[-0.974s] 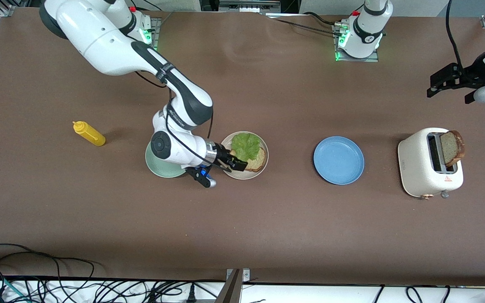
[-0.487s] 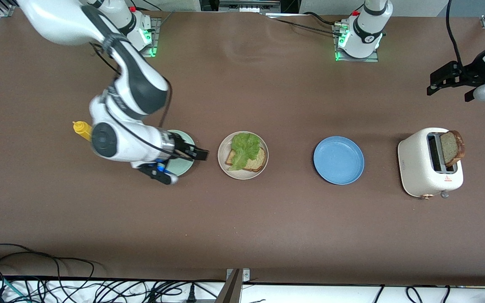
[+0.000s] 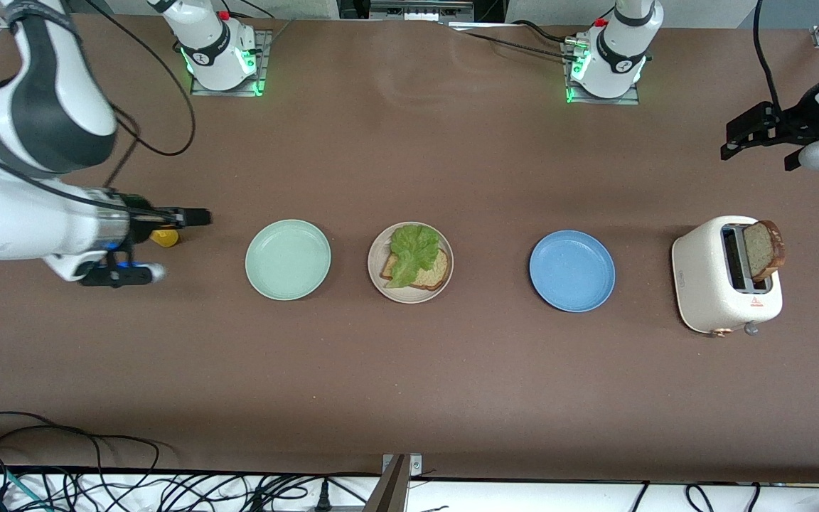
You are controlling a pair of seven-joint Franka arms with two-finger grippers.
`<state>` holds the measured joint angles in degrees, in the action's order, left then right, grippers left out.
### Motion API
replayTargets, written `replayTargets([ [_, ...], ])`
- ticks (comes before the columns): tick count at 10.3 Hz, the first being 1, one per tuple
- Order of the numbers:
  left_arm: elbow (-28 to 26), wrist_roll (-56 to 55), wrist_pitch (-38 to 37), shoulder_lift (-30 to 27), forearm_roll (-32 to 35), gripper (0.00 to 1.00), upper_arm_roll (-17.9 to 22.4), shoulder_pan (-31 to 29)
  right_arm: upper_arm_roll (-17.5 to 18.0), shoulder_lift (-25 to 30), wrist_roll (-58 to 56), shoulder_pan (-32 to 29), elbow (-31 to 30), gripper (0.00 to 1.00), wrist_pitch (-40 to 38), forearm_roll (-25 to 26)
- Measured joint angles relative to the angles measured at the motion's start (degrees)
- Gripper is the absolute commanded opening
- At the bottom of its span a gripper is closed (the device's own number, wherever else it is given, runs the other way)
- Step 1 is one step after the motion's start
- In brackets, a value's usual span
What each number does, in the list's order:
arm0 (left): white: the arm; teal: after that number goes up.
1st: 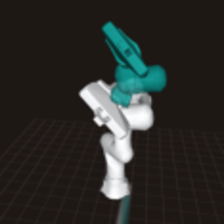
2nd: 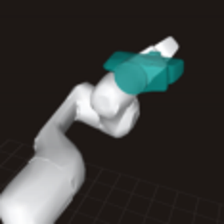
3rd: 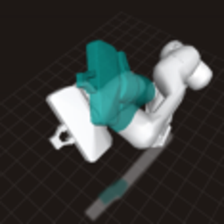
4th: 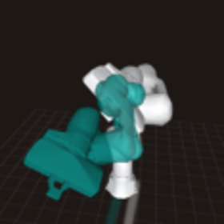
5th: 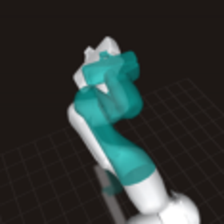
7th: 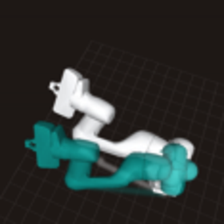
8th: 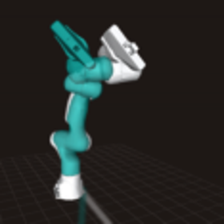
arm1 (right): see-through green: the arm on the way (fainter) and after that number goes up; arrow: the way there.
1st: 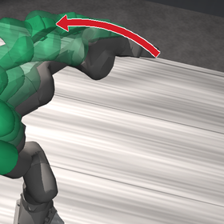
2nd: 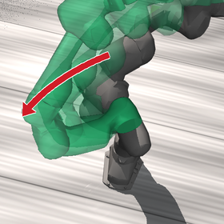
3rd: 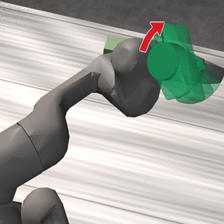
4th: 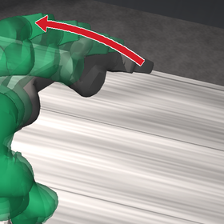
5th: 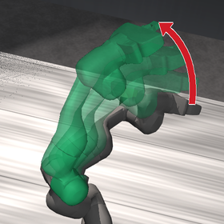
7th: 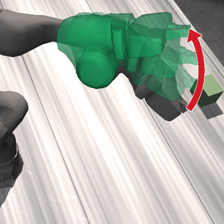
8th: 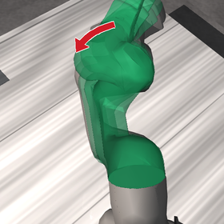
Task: Make sandwich on beige plate with both arms
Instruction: 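Move the right gripper back toward the yellow mustard bottle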
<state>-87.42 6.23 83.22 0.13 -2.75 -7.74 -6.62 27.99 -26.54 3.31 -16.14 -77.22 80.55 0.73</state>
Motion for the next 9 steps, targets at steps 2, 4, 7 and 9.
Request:
replayTargets([
  [2,0.00,0.00,0.00,0.01,0.00,1.00,-0.04,-0.02,-5.67,0.40,-19.75,-1.91,-0.18,0.99,-0.29,0.67],
  [4,0.00,0.00,0.00,0.01,0.00,1.00,-0.05,-0.06,-13.72,0.32,-39.85,-2.48,-1.49,0.99,0.98,0.63],
  [7,0.00,0.00,0.00,0.01,0.00,1.00,-0.08,-0.09,-22.21,0.09,-65.66,-3.31,-7.10,1.00,8.65,-5.61],
  [9,0.00,0.00,0.00,0.03,0.00,1.00,-0.08,-0.12,-25.06,-0.13,-83.70,-5.08,-13.82,1.00,14.60,-13.64],
])
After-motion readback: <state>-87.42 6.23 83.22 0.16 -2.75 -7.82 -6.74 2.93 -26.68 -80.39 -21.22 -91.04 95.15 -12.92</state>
